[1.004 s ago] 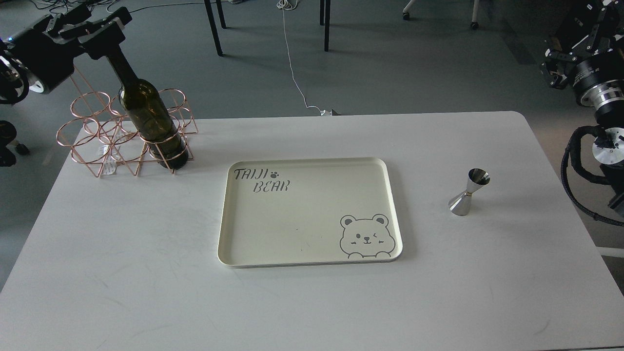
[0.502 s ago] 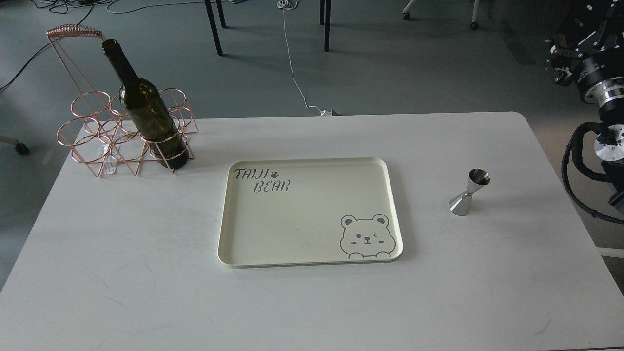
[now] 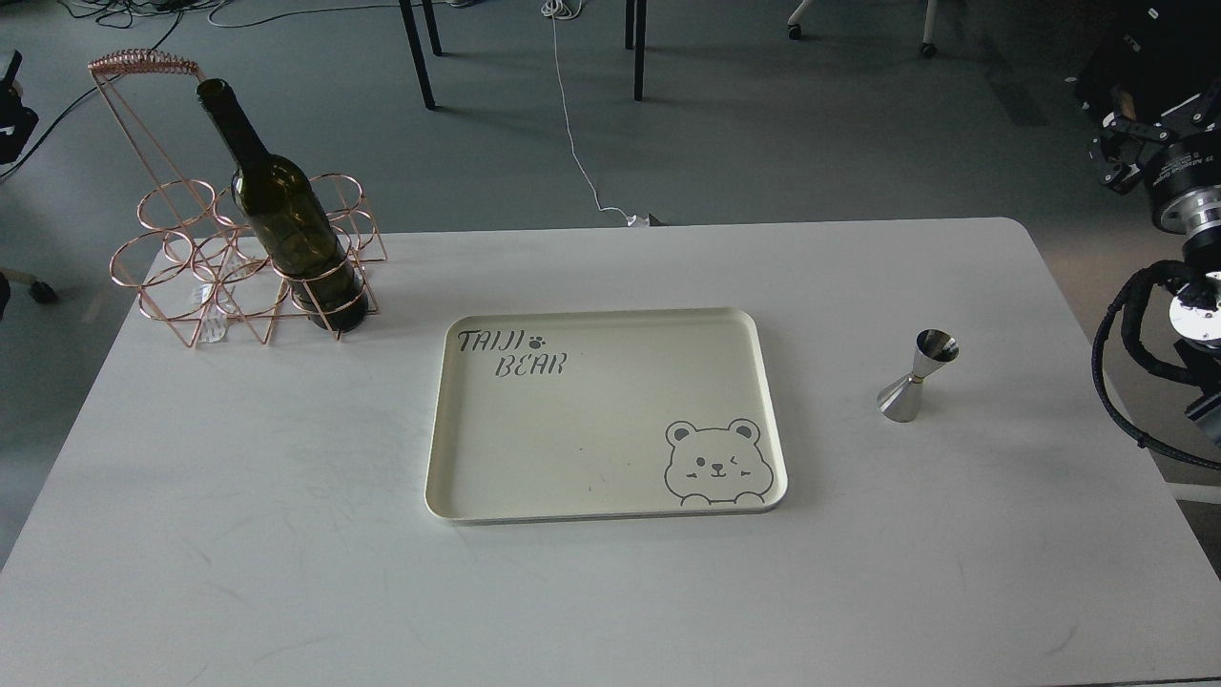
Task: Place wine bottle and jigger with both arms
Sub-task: 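Release the bottle and withdraw the left gripper upward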
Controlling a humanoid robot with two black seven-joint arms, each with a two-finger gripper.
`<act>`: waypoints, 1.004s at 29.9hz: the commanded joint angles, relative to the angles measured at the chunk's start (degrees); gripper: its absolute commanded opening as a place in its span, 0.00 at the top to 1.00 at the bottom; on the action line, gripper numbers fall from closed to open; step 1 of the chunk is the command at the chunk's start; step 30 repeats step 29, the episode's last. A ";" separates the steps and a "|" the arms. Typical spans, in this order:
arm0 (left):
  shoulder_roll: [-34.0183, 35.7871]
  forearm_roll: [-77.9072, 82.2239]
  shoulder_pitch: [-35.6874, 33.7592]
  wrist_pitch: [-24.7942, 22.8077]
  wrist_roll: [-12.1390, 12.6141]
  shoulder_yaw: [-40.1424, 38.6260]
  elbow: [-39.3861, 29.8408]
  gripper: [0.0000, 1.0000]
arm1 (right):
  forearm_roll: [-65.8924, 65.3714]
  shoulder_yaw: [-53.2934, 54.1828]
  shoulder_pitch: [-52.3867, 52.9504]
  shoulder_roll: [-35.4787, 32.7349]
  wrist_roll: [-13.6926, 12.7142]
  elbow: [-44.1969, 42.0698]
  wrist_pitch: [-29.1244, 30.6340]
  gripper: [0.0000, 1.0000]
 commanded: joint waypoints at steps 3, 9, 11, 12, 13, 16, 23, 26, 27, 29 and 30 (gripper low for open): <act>-5.49 -3.16 2.31 -0.30 0.10 -0.03 6.30 0.02 | 5.45 0.03 -1.26 0.07 0.00 -0.38 1.70 0.01; -6.55 -4.65 6.17 -4.51 0.36 -8.01 7.36 0.02 | 5.53 0.29 -1.43 0.16 0.00 -0.38 2.93 0.01; -6.81 -4.65 7.76 -5.13 0.89 -11.09 7.36 0.02 | 5.45 0.29 -1.43 0.24 -0.31 -0.38 2.85 0.01; -6.90 -4.65 8.46 -5.05 1.15 -12.24 7.36 0.02 | 5.45 0.29 -1.52 0.50 -0.84 -0.38 2.76 0.01; -7.16 -4.65 8.99 -5.19 1.33 -12.69 7.36 0.02 | 5.53 0.29 -1.61 0.86 -1.01 -0.38 2.76 0.01; -9.36 -4.56 9.70 -5.19 1.33 -12.78 7.36 0.02 | 5.45 0.29 -1.87 1.39 -0.76 -0.38 2.32 0.01; -11.20 -4.56 10.40 -5.19 1.24 -12.78 7.27 0.01 | 5.19 -0.58 -2.22 1.74 -0.93 -0.29 2.67 0.01; -11.73 -4.56 10.31 -5.19 1.24 -12.87 7.27 0.01 | 5.18 -0.58 -2.22 1.74 -0.93 -0.29 2.76 0.01; -11.82 -4.56 10.31 -5.19 1.15 -12.95 7.27 0.01 | 5.18 -0.58 -2.22 1.74 -0.93 -0.38 2.67 0.01; -12.17 -4.56 10.31 -5.14 1.24 -12.95 7.27 0.01 | 5.18 -0.67 -2.22 1.74 -0.84 -0.38 2.76 0.01; -12.17 -4.56 10.31 -5.14 1.24 -12.95 7.27 0.01 | 5.18 -0.67 -2.22 1.74 -0.84 -0.38 2.76 0.01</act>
